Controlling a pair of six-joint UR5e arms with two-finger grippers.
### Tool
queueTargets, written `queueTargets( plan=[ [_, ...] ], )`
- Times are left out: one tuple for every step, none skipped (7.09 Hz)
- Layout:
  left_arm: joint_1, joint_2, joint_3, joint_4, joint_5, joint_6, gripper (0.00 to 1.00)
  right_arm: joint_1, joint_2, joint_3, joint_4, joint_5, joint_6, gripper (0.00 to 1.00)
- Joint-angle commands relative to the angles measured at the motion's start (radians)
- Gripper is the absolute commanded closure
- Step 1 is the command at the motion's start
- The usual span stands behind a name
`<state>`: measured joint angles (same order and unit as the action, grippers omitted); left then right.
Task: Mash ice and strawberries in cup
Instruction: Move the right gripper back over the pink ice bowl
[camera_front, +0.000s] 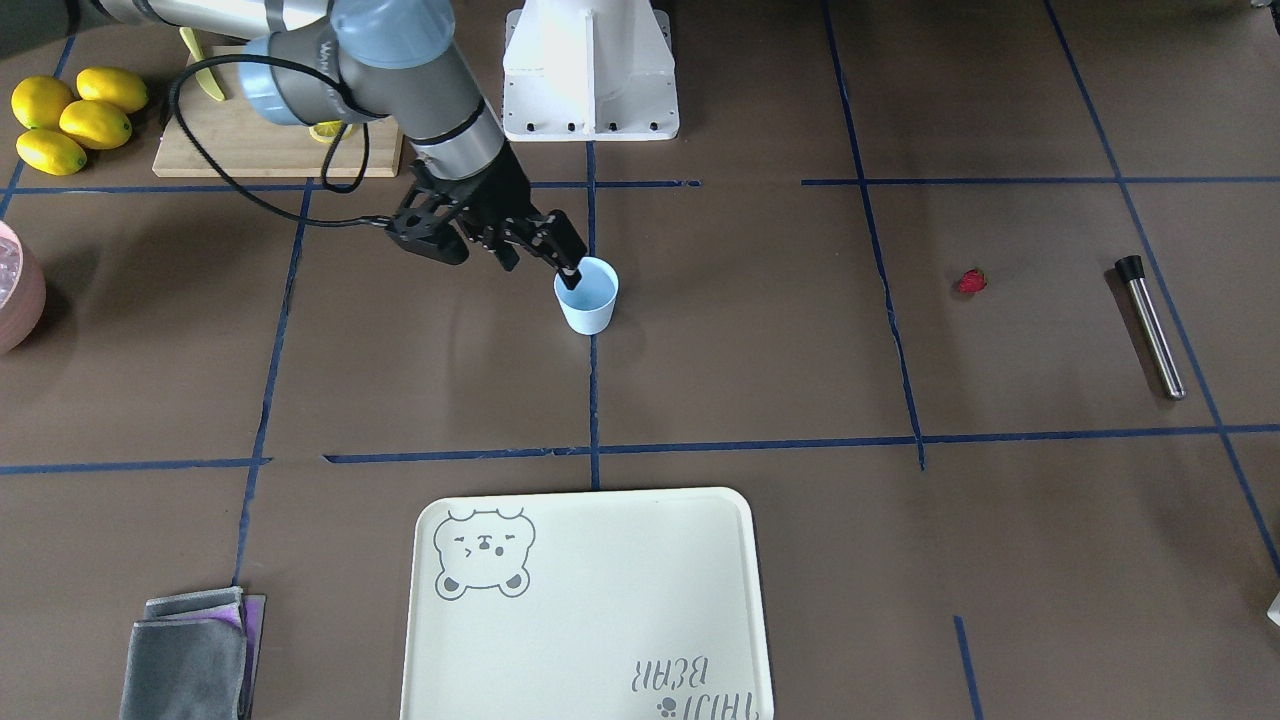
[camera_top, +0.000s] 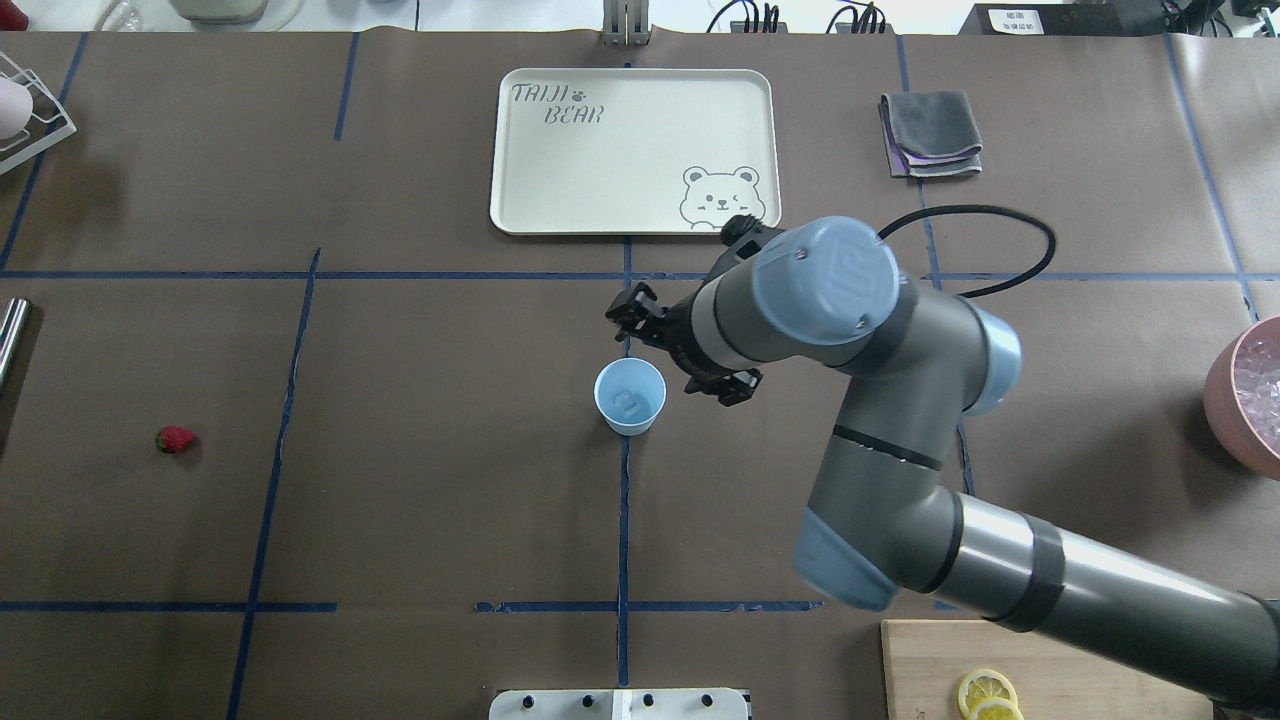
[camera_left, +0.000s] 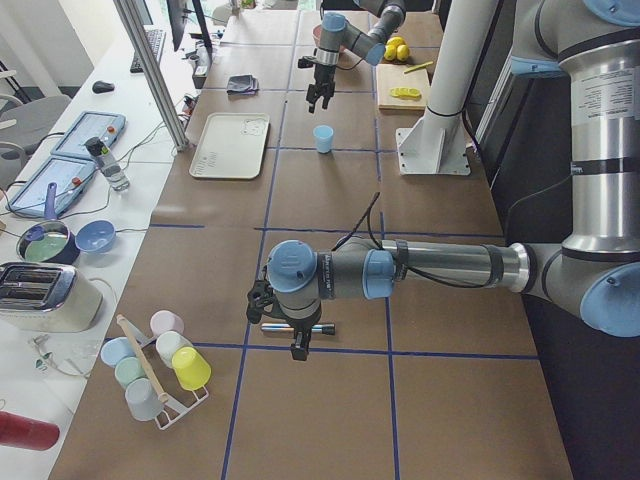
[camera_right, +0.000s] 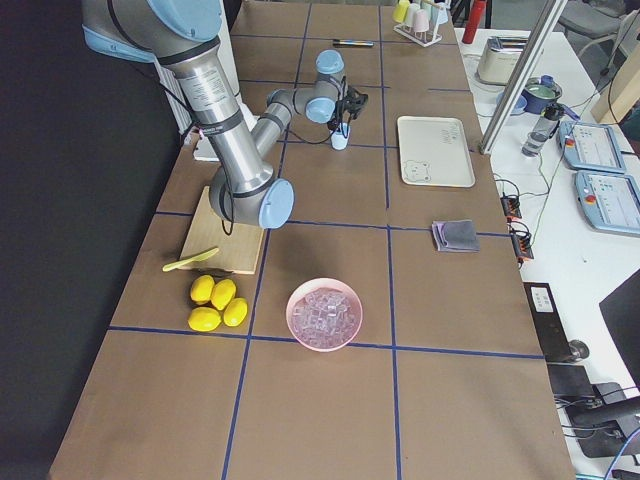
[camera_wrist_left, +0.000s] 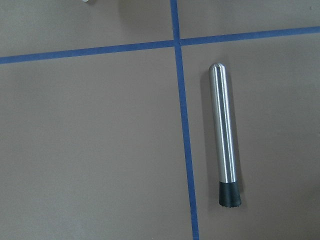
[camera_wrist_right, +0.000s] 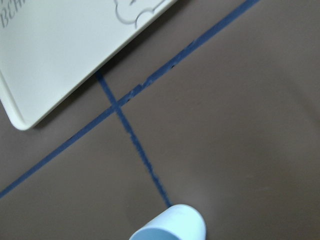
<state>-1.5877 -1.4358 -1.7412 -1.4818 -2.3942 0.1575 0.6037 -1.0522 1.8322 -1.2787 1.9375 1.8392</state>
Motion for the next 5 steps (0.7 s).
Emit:
queueTargets(
  plan=[
    [0.000, 0.000, -0.001, 0.000, -0.003, 0.001, 0.00, 0.253, -0.220, 0.129, -0.007, 0.273, -0.215, 0.00],
    [0.000, 0.000, 0.000, 0.000, -0.005, -0.001, 0.00, 0.330, -0.341, 0.162, -0.002, 0.325, -0.376, 0.00],
    [0.000, 0.000, 0.000, 0.000, -0.006, 0.001, 0.00, 0.420, -0.476, 0.177, 0.005, 0.354, -0.610, 0.00],
    [0.000, 0.000, 0.002, 0.000, -0.006, -0.001, 0.00, 0.515, -0.577, 0.167, 0.005, 0.374, -0.852, 0.00],
    [0.000, 0.000, 0.000, 0.001, -0.006, -0.001, 0.00, 0.595, -0.656, 0.132, 0.005, 0.376, -1.059, 0.00]
  ],
)
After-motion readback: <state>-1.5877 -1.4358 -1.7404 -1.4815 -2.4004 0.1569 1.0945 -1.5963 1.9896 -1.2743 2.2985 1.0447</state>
